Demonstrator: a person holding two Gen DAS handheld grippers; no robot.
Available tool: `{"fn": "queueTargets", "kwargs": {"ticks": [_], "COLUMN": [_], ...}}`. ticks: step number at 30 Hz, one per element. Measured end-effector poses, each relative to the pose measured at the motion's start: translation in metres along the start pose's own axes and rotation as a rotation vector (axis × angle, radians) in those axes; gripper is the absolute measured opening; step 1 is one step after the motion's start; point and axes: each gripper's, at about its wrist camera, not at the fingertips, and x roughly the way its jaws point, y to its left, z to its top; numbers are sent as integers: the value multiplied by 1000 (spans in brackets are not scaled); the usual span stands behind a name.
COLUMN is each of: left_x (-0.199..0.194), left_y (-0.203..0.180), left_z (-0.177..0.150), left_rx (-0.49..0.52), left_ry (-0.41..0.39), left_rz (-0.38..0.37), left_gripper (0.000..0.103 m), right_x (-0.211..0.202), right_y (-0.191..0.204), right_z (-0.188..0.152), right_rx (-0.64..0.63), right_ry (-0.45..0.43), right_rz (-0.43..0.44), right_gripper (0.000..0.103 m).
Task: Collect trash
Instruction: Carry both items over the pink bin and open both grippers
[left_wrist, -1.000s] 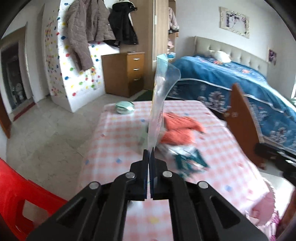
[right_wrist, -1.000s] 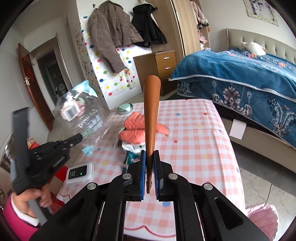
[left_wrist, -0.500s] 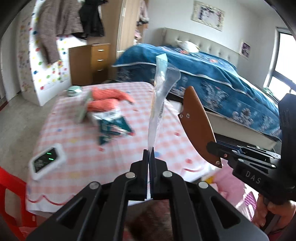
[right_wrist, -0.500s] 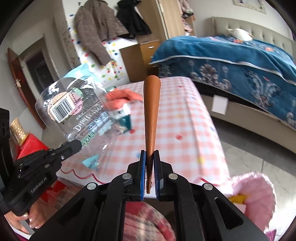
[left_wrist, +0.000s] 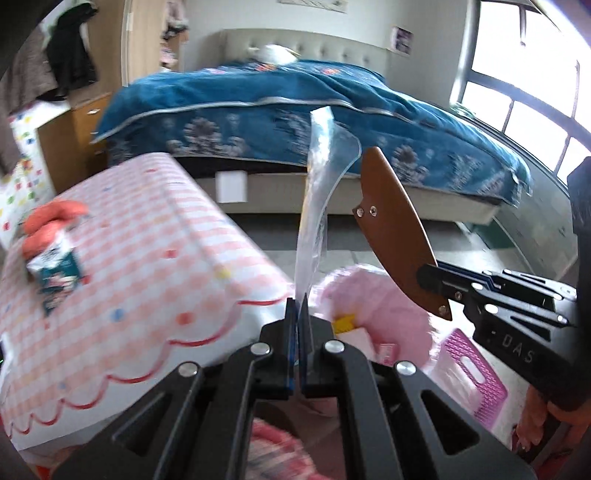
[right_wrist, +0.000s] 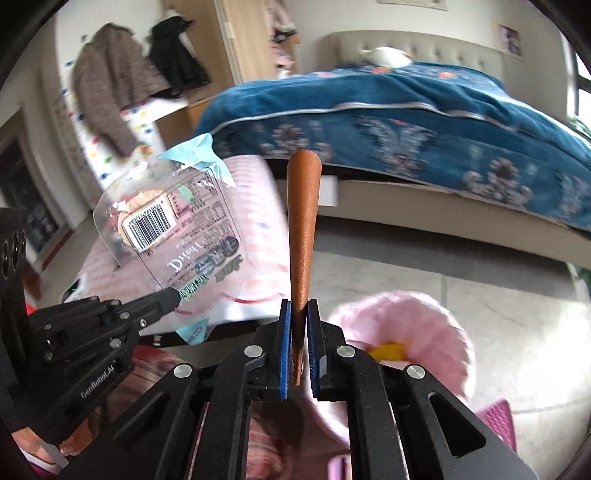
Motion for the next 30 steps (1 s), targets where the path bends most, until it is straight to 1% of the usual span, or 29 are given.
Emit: {"fn": "queueTargets", "kwargs": {"ticks": [4,8,12,14,15,16,17,18,20,23,26,30], "left_x": [25,45,57,66,68,70,70,68,63,52,34,9], "left_y": [-28,-48,-59,-63,-64,-64,-63,-59,-50,-37,-19,2], "left_z": [2,4,9,10,10,11,10,9,8,8,8,7], "left_rx": [43,78,99,114,119,123,122,114,96,68,31,-6], "left_ry": [38,71,85,104,111,115,113,101,98,74,36,-7], "left_rz": [-44,-75,-86,-90,-87,-75,-61,-46,-37,-12,30,71], "left_gripper": [0,0,0,6,21,47,56,59,59,59,59,59], "right_x": [-4,-4,-3,4,7,7,9,8,5,-2,-3,-5], "right_y": [-41,-69,-89,-98,-102,-104,-109,-111,-115,-116,-115,-99], "right_z": [-13,-19,-25,-26,-27,-27,-27,-25,-25,-22,-20,-15], "right_rx": [76,117,139,145,147,149,164,171,183,194,190,154], "right_ry": [22,30,29,39,49,53,61,60,49,32,23,20], "right_rz": [-63,-89,-106,-117,-124,-126,-127,-128,-142,-139,-126,-85], "right_gripper": [9,9,9,9,11,12,12,17,22,23,24,27]}}
